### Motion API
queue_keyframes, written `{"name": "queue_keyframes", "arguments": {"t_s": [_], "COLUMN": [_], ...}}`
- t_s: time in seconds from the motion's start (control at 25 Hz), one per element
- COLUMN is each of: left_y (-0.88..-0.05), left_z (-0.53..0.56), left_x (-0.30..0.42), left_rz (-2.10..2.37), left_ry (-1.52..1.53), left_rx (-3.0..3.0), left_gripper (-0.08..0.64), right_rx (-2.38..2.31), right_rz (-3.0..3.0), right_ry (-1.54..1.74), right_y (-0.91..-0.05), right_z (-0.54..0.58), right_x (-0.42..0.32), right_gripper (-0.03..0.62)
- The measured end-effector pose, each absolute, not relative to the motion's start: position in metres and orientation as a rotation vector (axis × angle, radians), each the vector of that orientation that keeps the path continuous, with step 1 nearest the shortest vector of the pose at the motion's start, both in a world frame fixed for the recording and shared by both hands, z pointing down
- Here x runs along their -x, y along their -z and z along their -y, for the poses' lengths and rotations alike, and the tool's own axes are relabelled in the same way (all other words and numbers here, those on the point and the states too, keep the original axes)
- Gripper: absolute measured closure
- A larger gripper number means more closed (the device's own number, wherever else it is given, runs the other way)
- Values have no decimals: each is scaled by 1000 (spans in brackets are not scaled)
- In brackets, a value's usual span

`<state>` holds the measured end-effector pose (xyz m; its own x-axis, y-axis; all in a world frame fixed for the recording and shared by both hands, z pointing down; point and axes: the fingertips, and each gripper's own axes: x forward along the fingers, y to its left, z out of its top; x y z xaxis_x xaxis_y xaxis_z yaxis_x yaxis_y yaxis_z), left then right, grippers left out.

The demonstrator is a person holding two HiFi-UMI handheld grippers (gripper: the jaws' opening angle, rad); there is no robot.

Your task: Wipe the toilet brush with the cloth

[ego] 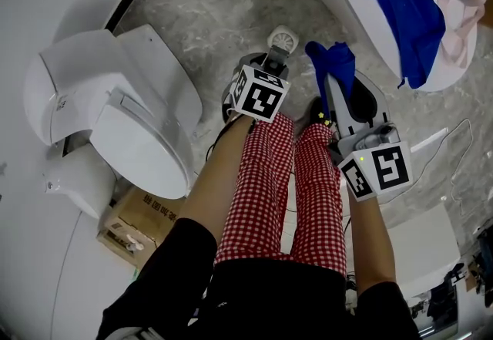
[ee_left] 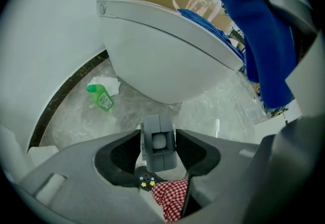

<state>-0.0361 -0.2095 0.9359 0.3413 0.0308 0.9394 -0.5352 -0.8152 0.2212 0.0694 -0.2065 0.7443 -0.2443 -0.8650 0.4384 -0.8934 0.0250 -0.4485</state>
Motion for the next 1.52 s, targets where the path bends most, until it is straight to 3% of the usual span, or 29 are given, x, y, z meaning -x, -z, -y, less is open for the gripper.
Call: {"name": "queue_keyframes", "arguments": {"t_s": [1.52], "left_y": [-1002], "left_z": [207], "left_x": [36], "left_rz": [405], "left_ry": [-1744], "left_rx": [-1907], "left_gripper": [354], "right_rx": [-2001], "right_rz": [2105], "right_ry": [-1087], "right_y": [-750], "right_z": [200], "right_x": [-103], "right_gripper": [528]}}
